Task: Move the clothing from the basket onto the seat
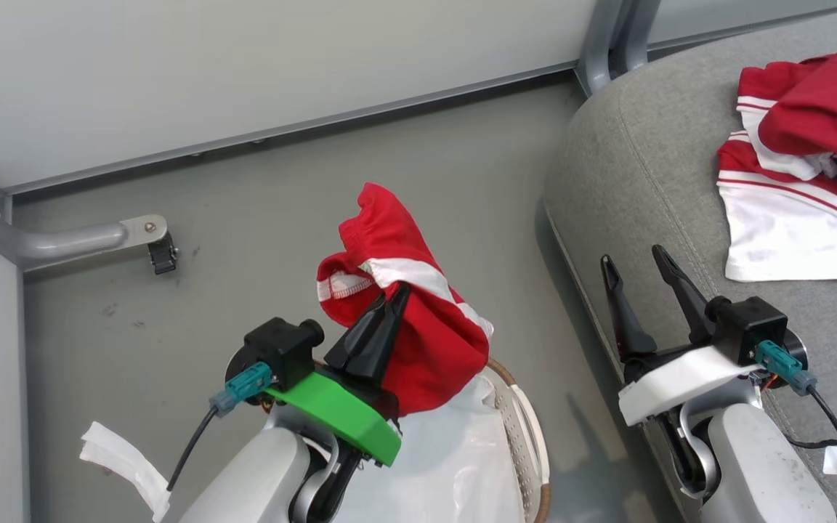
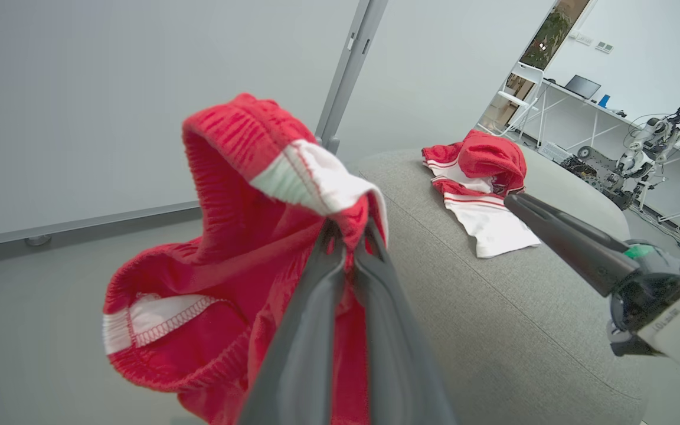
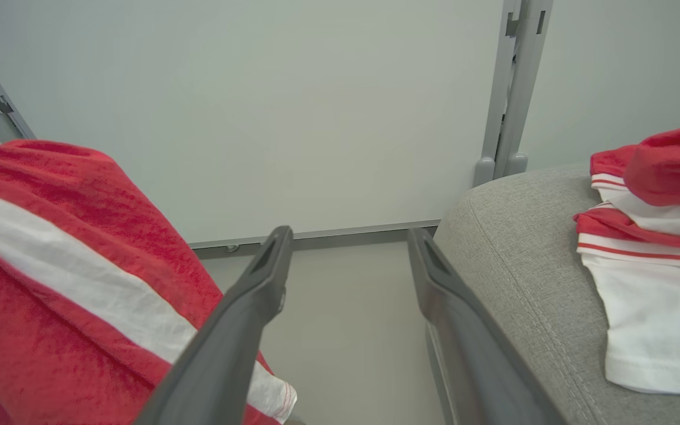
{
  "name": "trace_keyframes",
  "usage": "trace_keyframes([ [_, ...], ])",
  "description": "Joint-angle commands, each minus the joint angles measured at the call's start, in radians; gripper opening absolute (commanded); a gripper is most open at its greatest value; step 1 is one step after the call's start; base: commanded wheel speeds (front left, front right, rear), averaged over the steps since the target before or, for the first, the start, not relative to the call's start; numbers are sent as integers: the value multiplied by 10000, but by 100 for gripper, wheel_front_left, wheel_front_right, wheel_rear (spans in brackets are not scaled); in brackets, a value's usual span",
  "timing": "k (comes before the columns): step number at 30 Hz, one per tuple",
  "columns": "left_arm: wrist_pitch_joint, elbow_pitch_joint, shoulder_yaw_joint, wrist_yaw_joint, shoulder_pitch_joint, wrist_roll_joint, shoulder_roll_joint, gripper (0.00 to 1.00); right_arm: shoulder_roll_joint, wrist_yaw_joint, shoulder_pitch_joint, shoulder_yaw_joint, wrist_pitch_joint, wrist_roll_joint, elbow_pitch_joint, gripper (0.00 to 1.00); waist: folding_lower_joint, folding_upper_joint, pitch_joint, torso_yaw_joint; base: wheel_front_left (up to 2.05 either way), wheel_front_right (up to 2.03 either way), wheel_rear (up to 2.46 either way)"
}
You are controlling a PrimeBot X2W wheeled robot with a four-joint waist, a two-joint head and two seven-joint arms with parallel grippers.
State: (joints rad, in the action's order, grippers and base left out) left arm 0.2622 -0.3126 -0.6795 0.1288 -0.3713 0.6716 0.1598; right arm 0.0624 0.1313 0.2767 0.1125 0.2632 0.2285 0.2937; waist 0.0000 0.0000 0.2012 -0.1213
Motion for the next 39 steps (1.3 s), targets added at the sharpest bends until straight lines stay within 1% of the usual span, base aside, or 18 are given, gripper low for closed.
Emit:
trace_keyframes([
  [1, 37, 241, 125, 34, 62, -178, -32, 0, 45, -10, -207, -1, 23, -45, 55, 100, 0, 0, -455, 348, 0, 0, 0],
  [7, 37, 1095, 541, 34, -340, -504, -26, 0, 12, -10, -581, 38, 23, -2, 156, 100, 0, 0, -808, 514, 0, 0, 0],
  [15, 37, 1925, 969, 34, -591, -962, -6, 0, -38, -10, -936, 170, 23, 52, 295, 100, 0, 0, -1129, 570, 0, 0, 0],
  [25, 37, 2158, 921, 34, -199, -995, 10, 0, -63, -10, -1294, 373, 23, 31, 417, 100, 0, 0, -1494, 620, 0, 0, 0],
  [31, 37, 2109, 863, 34, -121, -989, -57, 0, -21, -10, -1153, 1242, 23, 87, -33, 100, 0, 0, -1529, 676, 0, 0, 0],
  [35, 37, 2125, 878, 34, -131, -1004, -86, 0, 66, -10, -861, 2063, 23, 236, -638, 100, 0, 0, -1486, 705, 0, 0, 0],
  [39, 37, 2100, 828, 34, -146, -1001, -129, 0, 140, -10, -481, 2866, 23, 622, -1361, 100, 0, 0, -1442, 731, 0, 0, 0],
])
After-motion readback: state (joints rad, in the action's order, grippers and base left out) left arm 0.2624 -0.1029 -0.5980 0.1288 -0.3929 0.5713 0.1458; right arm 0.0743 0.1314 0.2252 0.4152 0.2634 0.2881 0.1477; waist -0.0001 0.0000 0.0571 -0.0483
